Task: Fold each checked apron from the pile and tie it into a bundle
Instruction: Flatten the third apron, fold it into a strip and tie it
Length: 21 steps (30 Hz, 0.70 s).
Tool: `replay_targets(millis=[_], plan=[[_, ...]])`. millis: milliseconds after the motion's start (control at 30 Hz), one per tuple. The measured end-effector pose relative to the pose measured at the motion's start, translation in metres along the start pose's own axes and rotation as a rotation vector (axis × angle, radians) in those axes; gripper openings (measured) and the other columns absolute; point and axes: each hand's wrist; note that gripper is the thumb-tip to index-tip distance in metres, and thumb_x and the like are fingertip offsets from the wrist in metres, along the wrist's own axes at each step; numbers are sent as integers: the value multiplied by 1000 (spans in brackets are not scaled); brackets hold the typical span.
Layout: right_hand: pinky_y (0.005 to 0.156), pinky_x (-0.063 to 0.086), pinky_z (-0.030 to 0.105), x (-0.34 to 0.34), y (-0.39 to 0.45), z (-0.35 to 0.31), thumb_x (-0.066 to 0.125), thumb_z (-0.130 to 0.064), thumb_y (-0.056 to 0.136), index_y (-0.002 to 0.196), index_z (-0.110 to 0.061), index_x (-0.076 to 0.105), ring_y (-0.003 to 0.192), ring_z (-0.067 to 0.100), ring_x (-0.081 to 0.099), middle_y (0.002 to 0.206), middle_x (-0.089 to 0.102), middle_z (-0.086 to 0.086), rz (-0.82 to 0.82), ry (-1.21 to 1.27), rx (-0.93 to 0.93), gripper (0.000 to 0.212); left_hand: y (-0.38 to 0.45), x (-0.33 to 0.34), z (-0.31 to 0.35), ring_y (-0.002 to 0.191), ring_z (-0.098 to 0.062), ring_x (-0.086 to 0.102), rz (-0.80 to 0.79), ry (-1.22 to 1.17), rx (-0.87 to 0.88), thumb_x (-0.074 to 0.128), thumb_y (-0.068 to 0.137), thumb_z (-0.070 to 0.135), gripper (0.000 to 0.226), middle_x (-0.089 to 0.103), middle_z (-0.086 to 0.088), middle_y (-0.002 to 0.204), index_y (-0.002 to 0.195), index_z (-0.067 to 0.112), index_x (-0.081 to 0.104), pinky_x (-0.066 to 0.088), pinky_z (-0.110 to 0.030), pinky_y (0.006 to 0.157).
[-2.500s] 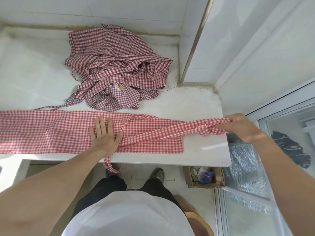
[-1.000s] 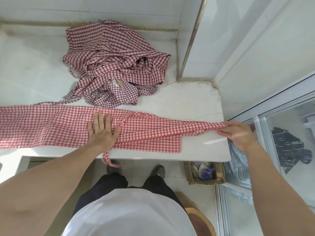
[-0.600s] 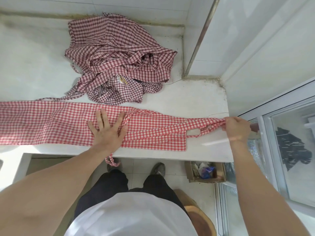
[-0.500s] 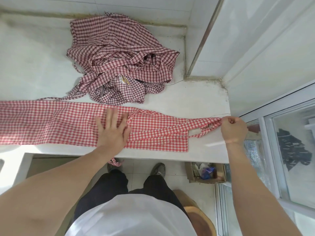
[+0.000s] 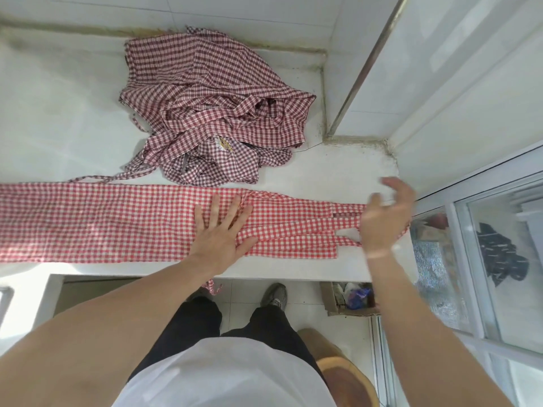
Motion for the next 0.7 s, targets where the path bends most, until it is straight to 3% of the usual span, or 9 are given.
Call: replay_targets(millis=[67,133,200,267,367,433,533,600,700], plan=[[112,40,30,35,-51,-23,56,1,84,116,-4,63,124,19,52,127,59,10,-299,-56,-259,33,0,1,0,142,-31,-39,11,-35,-15,-8,86,79,82,-39,5,157,147,32,-37,-17,-61,116],[120,29,35,69,-100,-28,54,-12,93,134,-8,57,141,21,37,146,49,9,-683,-165,-373,41,0,2,-1,143,-28,-38,15,-50,-25,-14,81,80,90,-37,3,157,148,25,-36,-21,-58,116],[122,22,47,91,-134,-27,38,-31,101,148,-11,43,150,22,23,158,36,7,-853,-355,-467,51,0,2,-5,142,-26,-41,10,-11,-25,-20,79,77,92,-41,-3,156,146,16,-40,-18,-57,117],[123,13,51,97,-139,-17,21,-46,104,155,-15,31,153,20,11,163,24,4,-876,-557,-501,61,0,2,-6,140,-26,-44,-11,-10,-15,-16,80,71,90,-47,-6,152,143,12,-42,-16,-56,118],[124,-3,50,90,-119,-6,9,-54,103,159,-22,12,154,19,-4,167,5,0,-846,-738,-455,65,0,0,-11,140,-24,-44,-19,-39,10,-11,85,72,88,-46,-5,152,146,13,-37,-20,-54,117],[123,-6,49,77,-103,7,8,-57,102,159,-23,5,153,21,-8,166,-2,1,-790,-833,-398,66,1,-2,-14,139,-22,-44,-36,-46,32,-6,88,75,89,-46,-2,153,147,17,-36,-23,-52,116],[124,-2,45,58,-85,19,14,-59,103,159,-21,10,154,25,-2,166,5,6,-763,-886,-349,68,1,-8,-20,139,-19,-44,-71,-86,56,-4,87,73,85,-45,3,153,149,22,-34,-25,-49,116],[124,-3,43,49,-79,23,12,-59,103,160,-24,7,154,23,-5,167,1,4,-797,-906,-326,67,1,-14,-19,141,-14,-41,-108,-173,95,-5,87,70,82,-39,6,156,153,25,-25,-24,-45,117],[123,-10,41,43,-72,22,2,-63,100,158,-29,-7,152,19,-16,166,-11,-1,-848,-966,-277,68,-7,-25,-32,151,-12,-19,-25,-377,158,24,104,51,64,-13,8,166,159,24,5,-12,-34,120]])
Point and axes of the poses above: each hand's wrist, its own y-axis towards the middle knuckle, its own x-axis out of the palm, z = x × y
